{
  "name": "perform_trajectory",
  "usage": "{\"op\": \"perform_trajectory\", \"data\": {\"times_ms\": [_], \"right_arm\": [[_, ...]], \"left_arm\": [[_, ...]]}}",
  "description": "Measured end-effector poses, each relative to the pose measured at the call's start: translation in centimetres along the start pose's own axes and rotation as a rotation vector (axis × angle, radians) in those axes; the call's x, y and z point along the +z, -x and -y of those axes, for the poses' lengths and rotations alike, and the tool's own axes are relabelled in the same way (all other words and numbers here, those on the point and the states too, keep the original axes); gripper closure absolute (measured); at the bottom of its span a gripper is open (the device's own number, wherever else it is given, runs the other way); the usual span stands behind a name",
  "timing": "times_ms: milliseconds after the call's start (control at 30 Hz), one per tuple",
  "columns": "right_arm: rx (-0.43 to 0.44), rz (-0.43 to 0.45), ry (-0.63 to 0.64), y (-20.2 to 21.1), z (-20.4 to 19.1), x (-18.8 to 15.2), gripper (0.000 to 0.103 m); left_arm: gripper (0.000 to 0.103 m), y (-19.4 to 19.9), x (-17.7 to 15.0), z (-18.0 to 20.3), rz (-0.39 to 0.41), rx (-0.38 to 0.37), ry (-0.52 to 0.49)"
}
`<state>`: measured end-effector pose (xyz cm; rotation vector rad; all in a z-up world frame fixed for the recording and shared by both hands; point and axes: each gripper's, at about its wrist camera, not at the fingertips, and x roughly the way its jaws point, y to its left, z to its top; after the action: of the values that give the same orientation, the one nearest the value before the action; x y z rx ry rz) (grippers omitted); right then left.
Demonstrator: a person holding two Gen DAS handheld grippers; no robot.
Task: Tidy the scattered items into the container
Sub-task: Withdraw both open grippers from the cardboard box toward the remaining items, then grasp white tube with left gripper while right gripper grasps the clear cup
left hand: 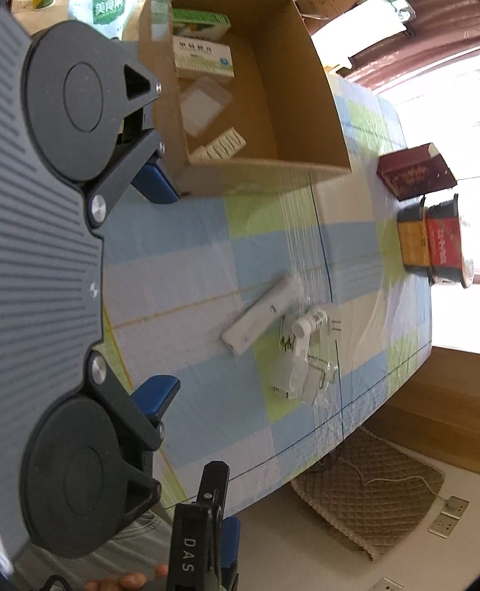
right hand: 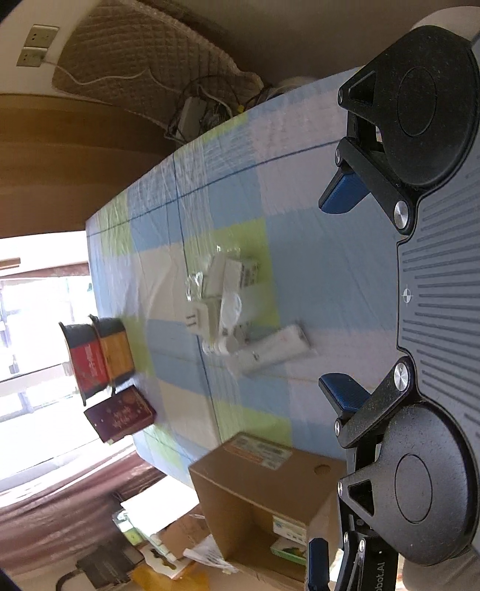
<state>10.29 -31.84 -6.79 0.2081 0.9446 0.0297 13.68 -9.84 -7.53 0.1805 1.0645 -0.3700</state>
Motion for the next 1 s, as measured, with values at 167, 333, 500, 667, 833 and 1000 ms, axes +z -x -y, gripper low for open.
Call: {"op": "perform_trajectory", "data": {"times_ms": [167,333,500,667,833,1000], "right_arm": [[0.0,-0.005,0.002,-1.6,1.6,0.6,0.005],[-0.004,-0.033,-0.001,-4.4,3.1,1.5,0.005],[-0.011,-0.055,-0.018,-7.7,4.7,2.9,0.005],[-0.02,-0.066,-0.043,-10.7,6.5,4.3,0.005],[-0.024,-0.099,-0.156,-12.9,8.6,4.7,0.005],[-0.035,-0.086,-0.212,-13.4,9.7,5.3,0.005]], "left_arm": [[0.005,-2.3,1.2,1.1,-0.017,-0.001,0.008],[0.005,-4.7,2.1,1.3,-0.031,0.017,0.029],[0.006,-8.0,3.2,1.2,-0.054,0.016,0.057],[0.014,-11.6,4.5,1.5,-0.07,0.023,0.056],[0.017,-15.3,6.1,1.7,-0.074,0.01,0.066],[0.021,-18.7,7.5,1.5,-0.071,-0.002,0.084]]}}
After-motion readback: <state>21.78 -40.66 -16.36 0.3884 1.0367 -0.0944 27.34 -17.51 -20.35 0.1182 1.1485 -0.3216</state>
